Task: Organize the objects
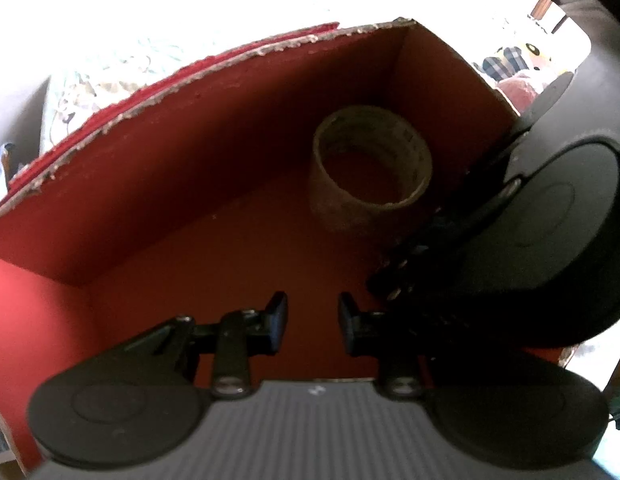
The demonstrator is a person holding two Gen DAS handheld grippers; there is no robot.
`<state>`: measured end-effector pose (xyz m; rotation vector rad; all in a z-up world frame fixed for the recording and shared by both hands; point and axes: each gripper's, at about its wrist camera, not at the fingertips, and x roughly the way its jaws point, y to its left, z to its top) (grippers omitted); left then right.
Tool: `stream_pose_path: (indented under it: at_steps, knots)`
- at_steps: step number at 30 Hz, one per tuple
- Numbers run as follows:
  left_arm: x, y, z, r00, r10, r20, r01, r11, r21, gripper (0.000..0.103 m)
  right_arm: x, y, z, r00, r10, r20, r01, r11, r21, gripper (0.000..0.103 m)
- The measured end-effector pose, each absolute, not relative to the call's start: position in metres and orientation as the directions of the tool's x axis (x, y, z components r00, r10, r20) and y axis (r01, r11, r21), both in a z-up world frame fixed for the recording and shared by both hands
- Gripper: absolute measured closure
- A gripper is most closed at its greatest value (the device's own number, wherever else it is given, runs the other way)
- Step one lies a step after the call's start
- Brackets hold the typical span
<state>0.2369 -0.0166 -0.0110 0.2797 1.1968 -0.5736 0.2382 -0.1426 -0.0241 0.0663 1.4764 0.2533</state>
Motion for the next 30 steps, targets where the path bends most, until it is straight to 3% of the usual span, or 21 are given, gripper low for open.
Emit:
stream_pose_path:
  at_steps: [7, 15, 22, 30]
  knots:
    - [0.231, -0.012, -0.005, 0.31, -0.256, -0.916, 0.56, 0.827, -0.042, 0.072, 0.236, -0.145, -0.015, 0.107, 0.27, -0.957, -0.127, 0.958, 0.256, 0.082]
    - [0.218, -0.004, 0.001, 0.397, -0.203, -0.895, 0.561, 0.825, 0.061, 0.055, 0.24, -0.14, -0.026, 0.091, 0.276, -0.957, -0.117, 0.957, 0.264, 0.081]
    - [0.222, -0.003, -0.003, 0.44, -0.176, -0.88, 0.547, 0.83, 0.107, 0.054, 0.237, -0.135, -0.028, 0.116, 0.288, -0.951, -0.108, 0.955, 0.276, 0.081]
    - [0.224, 0.007, 0.0, 0.457, -0.183, -0.87, 0.539, 0.836, 0.107, 0.027, 0.246, -0.13, -0.021, 0.127, 0.242, -0.962, -0.099, 0.968, 0.23, 0.081]
